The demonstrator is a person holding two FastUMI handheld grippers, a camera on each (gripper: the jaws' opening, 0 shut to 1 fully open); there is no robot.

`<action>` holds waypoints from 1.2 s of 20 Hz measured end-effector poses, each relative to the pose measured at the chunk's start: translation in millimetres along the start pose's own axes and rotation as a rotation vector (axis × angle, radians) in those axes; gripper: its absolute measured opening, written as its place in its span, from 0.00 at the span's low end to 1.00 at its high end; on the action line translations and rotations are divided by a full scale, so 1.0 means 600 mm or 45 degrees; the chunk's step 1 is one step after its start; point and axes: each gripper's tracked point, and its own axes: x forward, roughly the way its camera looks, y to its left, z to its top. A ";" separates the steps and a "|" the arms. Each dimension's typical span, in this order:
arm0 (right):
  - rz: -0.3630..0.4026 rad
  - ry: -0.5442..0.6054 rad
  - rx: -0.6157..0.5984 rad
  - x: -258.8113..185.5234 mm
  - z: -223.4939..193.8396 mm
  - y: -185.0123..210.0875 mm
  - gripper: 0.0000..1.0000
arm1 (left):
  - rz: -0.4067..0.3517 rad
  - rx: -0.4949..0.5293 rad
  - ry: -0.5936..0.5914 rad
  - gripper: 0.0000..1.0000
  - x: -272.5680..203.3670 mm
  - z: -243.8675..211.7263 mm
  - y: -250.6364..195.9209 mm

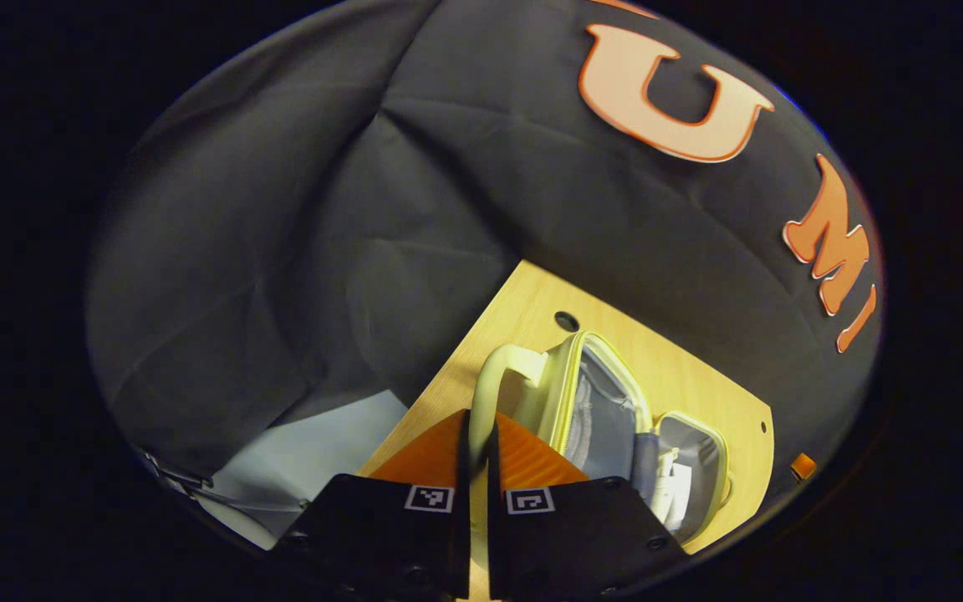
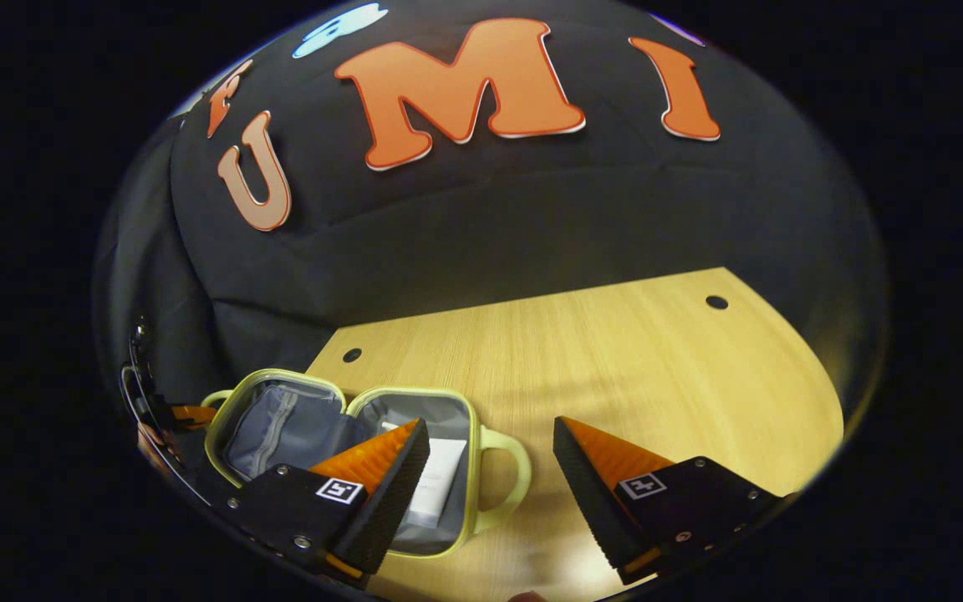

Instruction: First open the suitcase, pack the skin care products into it, and then close the suitcase.

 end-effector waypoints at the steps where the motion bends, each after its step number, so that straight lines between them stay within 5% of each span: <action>1: -0.006 -0.026 -0.009 -0.007 0.009 -0.008 0.95 | -0.010 0.012 -0.031 0.09 -0.019 0.011 -0.016; 8: -0.046 -0.278 -0.103 -0.050 0.096 -0.069 0.95 | -0.095 0.218 -0.220 0.06 -0.135 0.060 -0.192; 13: -0.062 -0.330 -0.170 -0.073 0.116 -0.116 0.96 | -0.263 0.345 -0.258 0.08 -0.200 0.049 -0.358; 19: -0.059 -0.338 -0.219 -0.086 0.120 -0.153 0.95 | -0.392 0.516 -0.213 0.08 -0.218 -0.018 -0.516; 24: -0.058 -0.332 -0.213 -0.093 0.125 -0.192 0.95 | -0.553 0.602 -0.047 0.08 -0.207 -0.152 -0.650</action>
